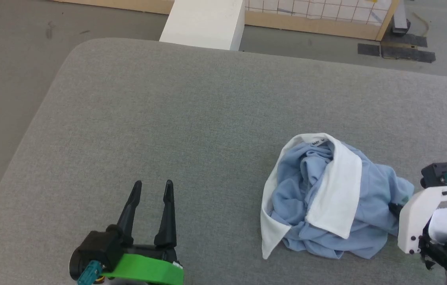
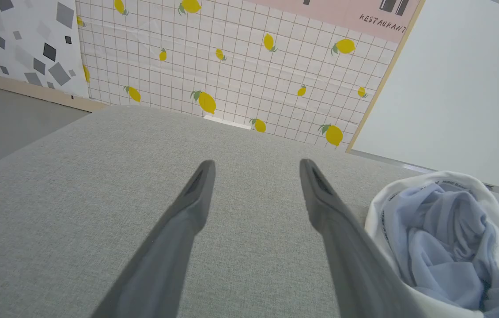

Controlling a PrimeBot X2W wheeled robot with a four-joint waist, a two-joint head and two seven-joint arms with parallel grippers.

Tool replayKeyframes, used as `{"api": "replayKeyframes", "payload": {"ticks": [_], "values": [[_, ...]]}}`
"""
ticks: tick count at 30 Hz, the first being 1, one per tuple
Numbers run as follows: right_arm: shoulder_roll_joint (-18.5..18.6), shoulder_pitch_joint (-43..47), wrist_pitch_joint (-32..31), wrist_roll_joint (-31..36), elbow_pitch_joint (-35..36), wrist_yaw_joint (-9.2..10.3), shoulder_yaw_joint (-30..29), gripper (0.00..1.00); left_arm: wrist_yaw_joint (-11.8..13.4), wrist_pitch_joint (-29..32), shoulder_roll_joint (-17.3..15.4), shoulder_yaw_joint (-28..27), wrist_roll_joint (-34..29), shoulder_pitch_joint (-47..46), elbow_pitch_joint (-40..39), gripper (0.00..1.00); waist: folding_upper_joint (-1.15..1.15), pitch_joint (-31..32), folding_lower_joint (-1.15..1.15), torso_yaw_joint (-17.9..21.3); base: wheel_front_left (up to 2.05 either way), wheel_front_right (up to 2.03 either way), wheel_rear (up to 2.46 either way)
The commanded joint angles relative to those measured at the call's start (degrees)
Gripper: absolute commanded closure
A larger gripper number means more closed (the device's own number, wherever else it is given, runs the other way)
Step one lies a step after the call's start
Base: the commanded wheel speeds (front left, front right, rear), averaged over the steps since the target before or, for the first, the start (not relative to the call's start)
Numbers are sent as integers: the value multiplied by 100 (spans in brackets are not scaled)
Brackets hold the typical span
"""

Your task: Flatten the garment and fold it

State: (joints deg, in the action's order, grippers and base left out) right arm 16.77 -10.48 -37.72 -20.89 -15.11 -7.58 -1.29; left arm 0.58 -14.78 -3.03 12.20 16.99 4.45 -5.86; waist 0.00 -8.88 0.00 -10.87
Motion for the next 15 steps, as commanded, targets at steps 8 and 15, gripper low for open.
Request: {"api": "replayKeyframes", "payload": {"ticks": [8,15], "values": [[85,-727,169,-202,780,9,-15,100,48,-22,15,-27,108,-13,68,0,0,374,0,323,0,0,0],[215,-922,458,129,865,9,-1177,100,31,-22,15,-24,100,40,75,0,0,464,0,399,0,0,0]]}}
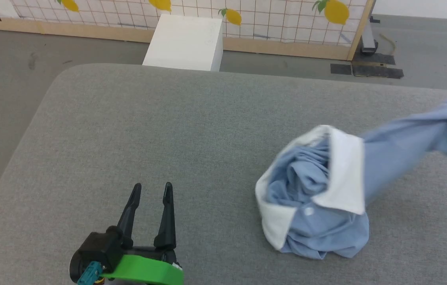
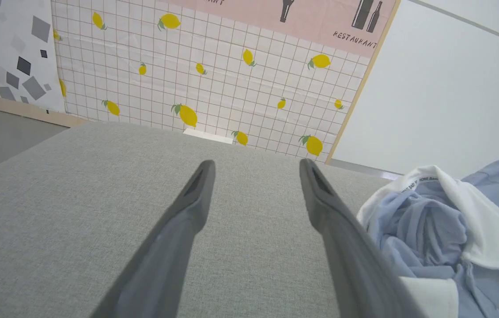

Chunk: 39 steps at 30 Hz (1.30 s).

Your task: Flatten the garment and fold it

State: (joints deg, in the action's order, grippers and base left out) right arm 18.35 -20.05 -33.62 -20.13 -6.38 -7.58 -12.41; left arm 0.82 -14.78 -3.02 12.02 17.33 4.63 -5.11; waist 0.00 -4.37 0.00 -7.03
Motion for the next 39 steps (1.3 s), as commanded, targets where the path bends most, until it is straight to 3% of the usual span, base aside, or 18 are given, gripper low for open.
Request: {"api": "replayKeyframes", "payload": {"ticks": [1,5,9,14,15,16,22,28,33,39], "values": [[101,103,91,133,-38,9,-273,100,2,-22,14,-8,57,28,0,0,0,3,0,6,0,0,0],[182,708,249,564,-230,9,-1110,100,-24,-22,14,-33,16,56,23,0,0,-56,0,-60,0,0,0],[-129,1433,237,752,-493,9,-1566,100,-54,-22,14,-80,-8,70,52,0,0,-97,0,-105,0,0,0],[-645,1900,461,804,-954,9,-1717,98,-94,-22,14,-87,-42,60,111,0,0,-89,0,-84,0,0,0],[-693,1925,532,840,-1024,9,-1689,74,-101,-22,14,-82,-48,57,125,0,0,-76,0,-70,0,0,0],[-721,1935,577,860,-1065,9,-1653,0,-104,-22,14,-82,-51,55,134,0,0,-65,0,-56,0,0,0],[-625,1712,721,751,-906,9,-1405,0,-116,-22,14,-74,-42,39,179,0,0,-24,0,26,0,0,0],[-198,1276,652,386,183,9,-1037,0,-92,-22,14,-15,25,39,189,0,0,-25,0,20,0,0,0],[-159,938,203,49,957,9,-567,0,-76,-22,14,39,86,10,199,0,0,-57,0,-69,0,0,0],[-177,870,-499,-61,839,9,8,0,-67,-22,14,101,136,-43,215,0,0,-147,0,-272,0,0,0]]}}
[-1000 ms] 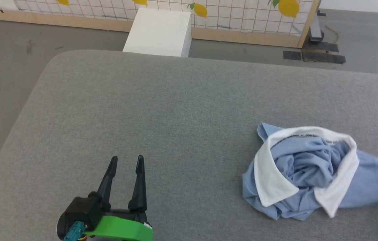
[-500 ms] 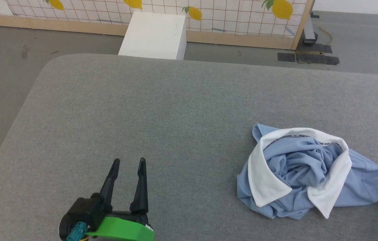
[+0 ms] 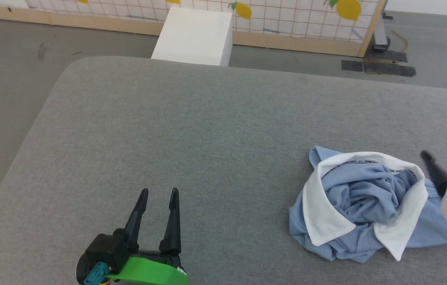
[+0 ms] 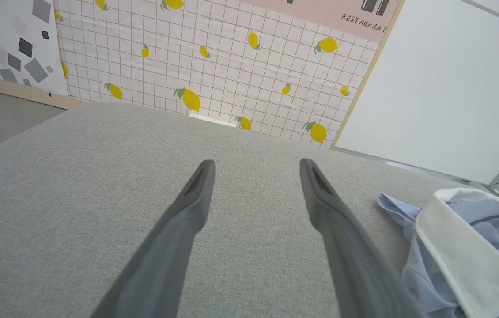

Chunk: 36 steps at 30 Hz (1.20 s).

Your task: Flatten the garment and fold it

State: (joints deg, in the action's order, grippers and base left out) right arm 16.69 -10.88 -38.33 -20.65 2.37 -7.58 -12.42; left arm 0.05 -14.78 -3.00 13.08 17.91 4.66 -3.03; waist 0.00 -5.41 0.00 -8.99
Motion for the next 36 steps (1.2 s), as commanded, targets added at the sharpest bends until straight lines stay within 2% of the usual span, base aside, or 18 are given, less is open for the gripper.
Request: {"api": "replayKeyframes", "payload": {"ticks": [1,6,11,12,13,16,22,29,36], "values": [[9,-45,-146,12,-119,9,81,0,10,-22,13,2,80,-51,10,0,0,-51,0,-111,0,0,0],[258,-8,-669,158,-737,9,509,0,5,-22,13,11,86,-52,50,0,0,-62,0,-304,0,0,0],[259,-26,-598,236,-1423,9,621,0,-8,-22,13,37,99,-48,90,0,0,0,0,-459,0,0,0],[241,-58,-473,268,-1523,9,611,83,-11,-22,13,44,105,-44,94,0,0,16,0,-486,0,0,0],[224,-88,-362,287,-1584,9,604,100,-11,-22,13,44,107,-38,96,0,0,30,0,-502,0,0,0],[223,-203,-76,293,-1683,9,662,100,6,-22,13,4,121,9,83,0,0,95,0,-511,0,0,0],[493,-645,366,342,-1496,9,805,100,46,-22,13,-46,173,75,51,0,0,182,0,-467,0,0,0],[716,-1788,410,453,-1132,9,1002,100,99,-22,13,64,284,-9,-24,0,0,34,0,-501,0,0,0],[796,-2717,552,980,-1579,9,972,100,139,-22,13,174,417,-182,-29,0,0,-351,0,-733,0,0,0]]}}
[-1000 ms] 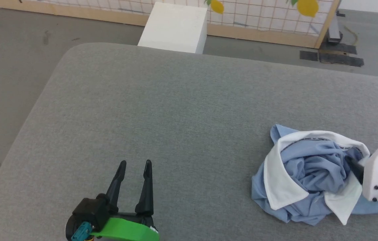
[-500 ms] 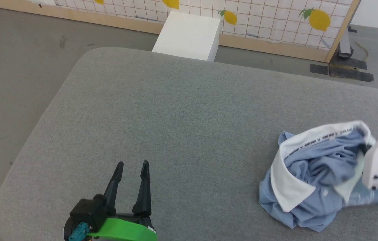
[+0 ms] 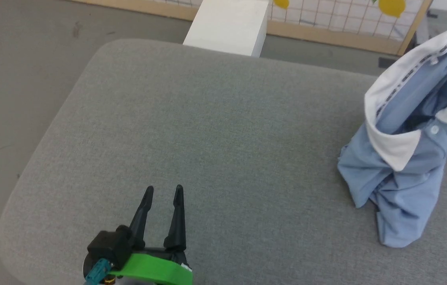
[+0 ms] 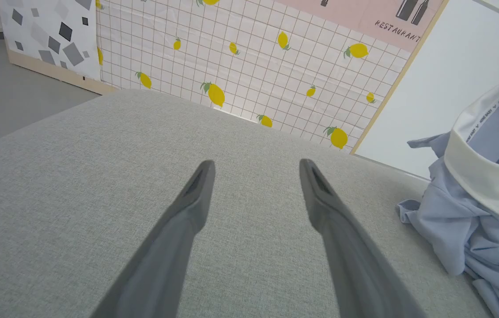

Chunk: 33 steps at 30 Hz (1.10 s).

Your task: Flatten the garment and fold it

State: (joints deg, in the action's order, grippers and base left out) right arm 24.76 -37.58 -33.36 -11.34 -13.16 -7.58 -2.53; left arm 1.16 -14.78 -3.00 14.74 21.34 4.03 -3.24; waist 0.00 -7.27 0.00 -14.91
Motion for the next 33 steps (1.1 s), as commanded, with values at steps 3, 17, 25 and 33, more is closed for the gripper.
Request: {"api": "replayKeyframes", "payload": {"ticks": [3,17,25,33], "values": [[-135,-95,352,324,-492,9,-117,100,36,-22,13,94,128,-218,14,0,0,-305,0,-283,0,0,0],[-443,-87,806,-140,-1233,9,418,0,67,-22,13,133,149,-315,116,0,0,-292,0,-297,0,0,0],[-372,319,383,-945,-172,9,636,0,55,-22,13,171,95,-176,155,0,0,53,0,-128,0,0,0],[-206,2077,-1015,-1258,621,9,839,0,2,-22,13,133,-52,-52,116,0,0,72,0,-137,0,0,0]]}}
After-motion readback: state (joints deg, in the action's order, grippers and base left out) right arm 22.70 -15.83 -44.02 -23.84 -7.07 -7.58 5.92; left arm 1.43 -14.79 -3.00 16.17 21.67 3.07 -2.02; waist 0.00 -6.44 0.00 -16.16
